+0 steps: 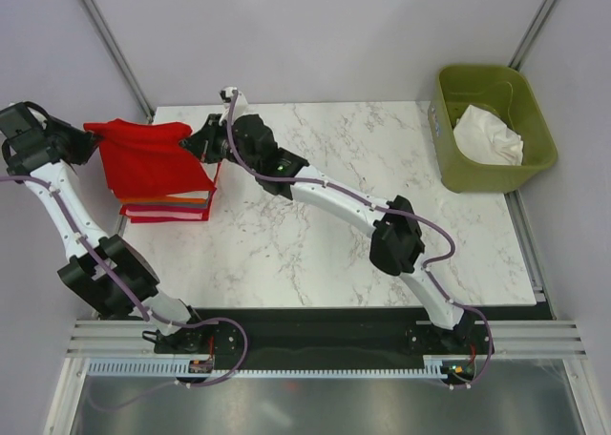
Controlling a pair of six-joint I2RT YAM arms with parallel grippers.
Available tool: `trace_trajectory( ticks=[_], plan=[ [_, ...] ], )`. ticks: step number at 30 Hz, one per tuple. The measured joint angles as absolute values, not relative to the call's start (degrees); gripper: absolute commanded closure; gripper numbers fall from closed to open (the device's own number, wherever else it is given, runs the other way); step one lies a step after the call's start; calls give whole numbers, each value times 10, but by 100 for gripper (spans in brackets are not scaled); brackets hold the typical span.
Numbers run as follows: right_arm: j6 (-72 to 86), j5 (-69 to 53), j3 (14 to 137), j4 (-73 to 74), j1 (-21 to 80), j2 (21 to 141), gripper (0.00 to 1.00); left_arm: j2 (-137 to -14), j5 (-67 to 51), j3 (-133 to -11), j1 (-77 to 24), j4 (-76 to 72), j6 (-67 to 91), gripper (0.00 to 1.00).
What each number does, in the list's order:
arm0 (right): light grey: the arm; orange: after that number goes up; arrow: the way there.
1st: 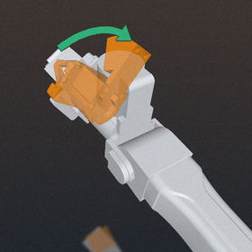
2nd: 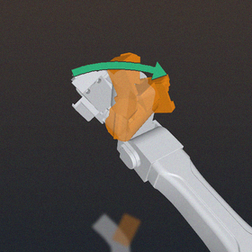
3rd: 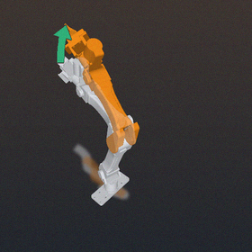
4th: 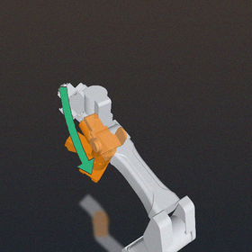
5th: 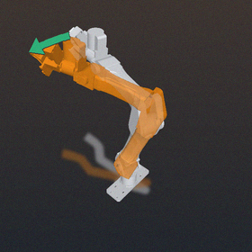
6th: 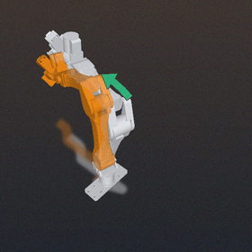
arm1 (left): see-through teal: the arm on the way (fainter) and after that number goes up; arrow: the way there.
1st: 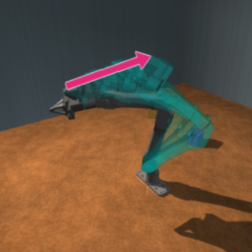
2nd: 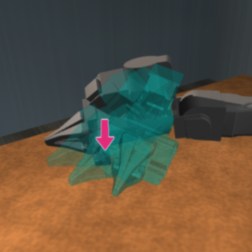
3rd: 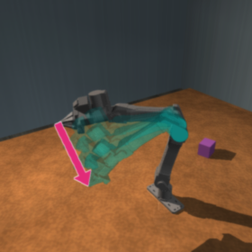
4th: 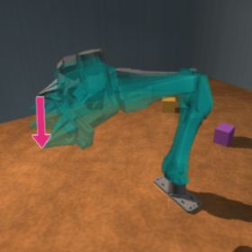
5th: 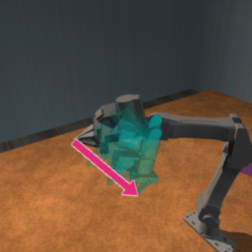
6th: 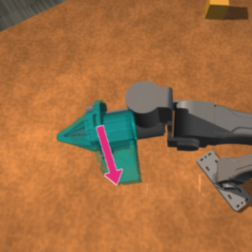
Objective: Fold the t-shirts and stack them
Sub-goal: Neatly place the folded tshirt to the corner
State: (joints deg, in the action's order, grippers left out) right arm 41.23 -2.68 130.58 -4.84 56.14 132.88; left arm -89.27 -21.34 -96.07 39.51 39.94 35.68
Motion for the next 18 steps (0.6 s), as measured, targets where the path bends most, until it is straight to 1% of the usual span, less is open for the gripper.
trace_trajectory(
  ticks=[8,18],
  plan=[
    [433,-28,1306,-53,546,1352,100,-906,-222,-971,394,398,357,98],
    [420,-29,1290,-65,565,1347,100,-901,-228,-971,393,399,357,98]
  ],
)
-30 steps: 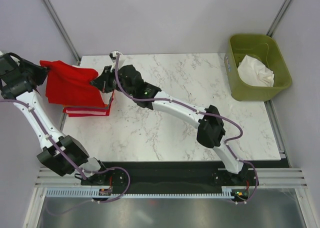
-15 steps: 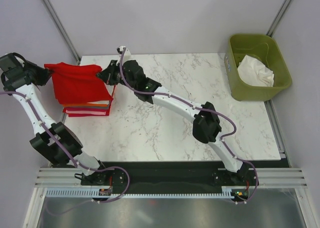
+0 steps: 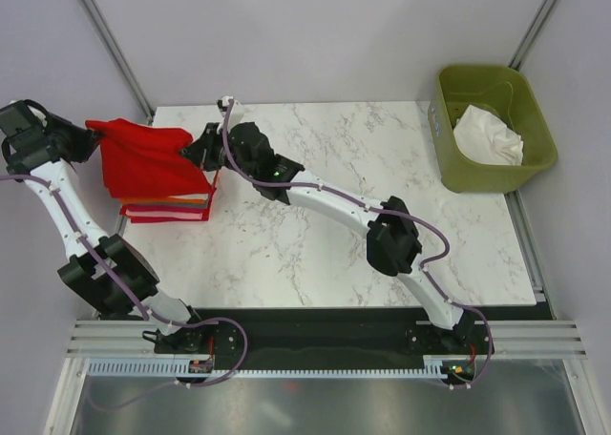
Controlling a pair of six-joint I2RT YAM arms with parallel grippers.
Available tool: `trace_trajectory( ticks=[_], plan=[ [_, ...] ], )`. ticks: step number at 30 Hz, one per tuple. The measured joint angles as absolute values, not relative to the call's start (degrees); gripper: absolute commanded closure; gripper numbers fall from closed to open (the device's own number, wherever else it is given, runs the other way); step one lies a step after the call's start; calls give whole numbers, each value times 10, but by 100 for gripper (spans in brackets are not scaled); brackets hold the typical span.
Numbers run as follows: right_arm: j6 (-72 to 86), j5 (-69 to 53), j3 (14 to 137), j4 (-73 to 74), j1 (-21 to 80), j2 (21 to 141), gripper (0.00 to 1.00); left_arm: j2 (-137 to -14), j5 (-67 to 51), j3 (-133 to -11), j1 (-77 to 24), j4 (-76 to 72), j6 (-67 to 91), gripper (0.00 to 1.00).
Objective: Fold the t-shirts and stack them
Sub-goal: Neatly place the folded tshirt to the corner
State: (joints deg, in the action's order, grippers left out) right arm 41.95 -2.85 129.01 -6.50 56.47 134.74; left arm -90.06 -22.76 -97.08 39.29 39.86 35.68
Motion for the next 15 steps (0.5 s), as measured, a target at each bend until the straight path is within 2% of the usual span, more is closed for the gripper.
trace_trajectory(
  ticks=[15],
  plan=[
    [382,-25,1258,-66,594,1288,100,-865,-225,-988,393,405,357,98]
  ],
)
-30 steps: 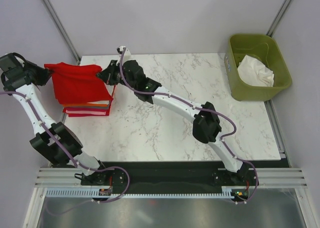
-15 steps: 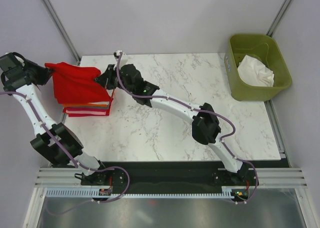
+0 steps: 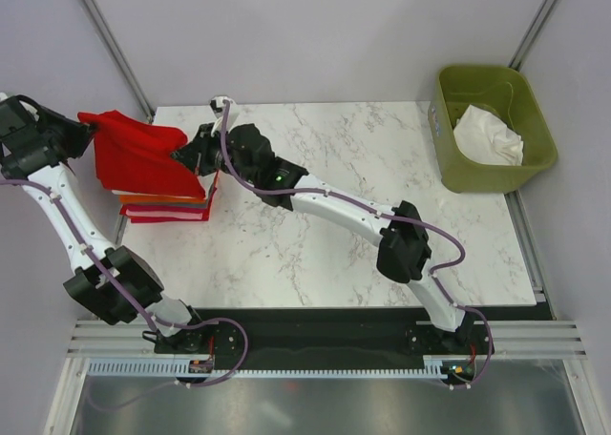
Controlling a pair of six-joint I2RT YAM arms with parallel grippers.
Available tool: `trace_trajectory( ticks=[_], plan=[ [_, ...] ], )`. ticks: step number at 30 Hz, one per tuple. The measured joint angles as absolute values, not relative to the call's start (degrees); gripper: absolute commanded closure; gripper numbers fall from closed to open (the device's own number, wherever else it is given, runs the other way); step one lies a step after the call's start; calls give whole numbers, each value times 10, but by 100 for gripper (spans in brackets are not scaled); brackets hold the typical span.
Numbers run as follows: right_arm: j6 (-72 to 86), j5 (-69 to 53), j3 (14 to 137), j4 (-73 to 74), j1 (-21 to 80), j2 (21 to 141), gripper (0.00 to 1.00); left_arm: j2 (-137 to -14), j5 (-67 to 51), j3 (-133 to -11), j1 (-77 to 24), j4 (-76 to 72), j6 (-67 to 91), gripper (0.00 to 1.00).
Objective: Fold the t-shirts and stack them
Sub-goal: Neatly place the folded tshirt to the corner
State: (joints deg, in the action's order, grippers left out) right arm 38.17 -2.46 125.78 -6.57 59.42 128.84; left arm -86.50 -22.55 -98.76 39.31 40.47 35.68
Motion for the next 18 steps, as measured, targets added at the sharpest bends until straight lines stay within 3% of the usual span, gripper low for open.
trace_trajectory(
  ticks=[18],
  plan=[
    [382,-3,1227,-78,599,1280,100,-897,-211,-1024,393,420,357,98]
  ],
)
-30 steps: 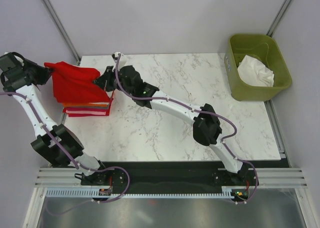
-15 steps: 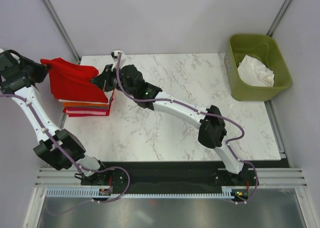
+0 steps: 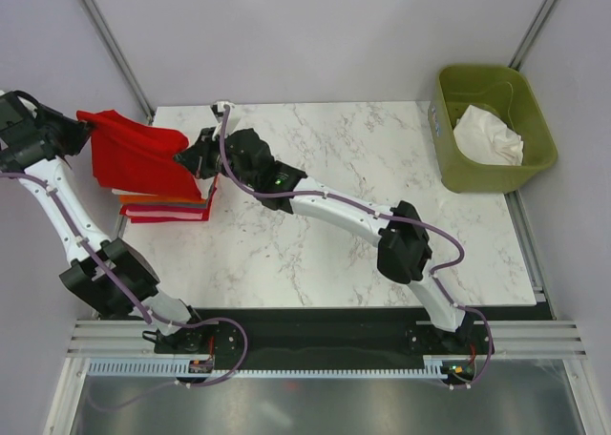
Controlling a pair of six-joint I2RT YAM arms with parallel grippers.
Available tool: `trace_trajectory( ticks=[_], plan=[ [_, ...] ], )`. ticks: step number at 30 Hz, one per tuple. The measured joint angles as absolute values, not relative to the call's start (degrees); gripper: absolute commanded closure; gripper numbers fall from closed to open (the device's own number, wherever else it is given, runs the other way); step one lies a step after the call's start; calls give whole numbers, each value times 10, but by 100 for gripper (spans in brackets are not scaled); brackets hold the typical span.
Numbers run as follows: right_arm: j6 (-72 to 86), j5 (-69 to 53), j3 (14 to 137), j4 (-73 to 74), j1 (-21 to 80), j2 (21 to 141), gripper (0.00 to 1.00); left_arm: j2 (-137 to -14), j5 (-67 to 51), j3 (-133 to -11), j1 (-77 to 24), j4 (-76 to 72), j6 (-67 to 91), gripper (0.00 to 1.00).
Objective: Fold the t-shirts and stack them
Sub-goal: Neatly place the folded tshirt to the corner
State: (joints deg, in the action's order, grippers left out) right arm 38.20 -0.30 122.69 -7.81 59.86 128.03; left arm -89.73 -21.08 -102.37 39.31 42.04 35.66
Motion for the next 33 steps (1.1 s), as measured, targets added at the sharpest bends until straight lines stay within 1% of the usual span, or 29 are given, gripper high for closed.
trace_trajectory(
  ticks=[13,19,28,33],
  plan=[
    [406,-2,1230,-82,586,1308,100,-920,-210,-1024,393,420,355,98],
    [423,-6,1250,-82,568,1334,100,-936,-210,-1024,392,412,355,98],
    [441,-17,1294,-86,542,1380,100,-959,-211,-1012,383,371,357,98],
    [451,-18,1298,-98,529,1400,100,-981,-210,-1009,366,343,362,98]
  ],
)
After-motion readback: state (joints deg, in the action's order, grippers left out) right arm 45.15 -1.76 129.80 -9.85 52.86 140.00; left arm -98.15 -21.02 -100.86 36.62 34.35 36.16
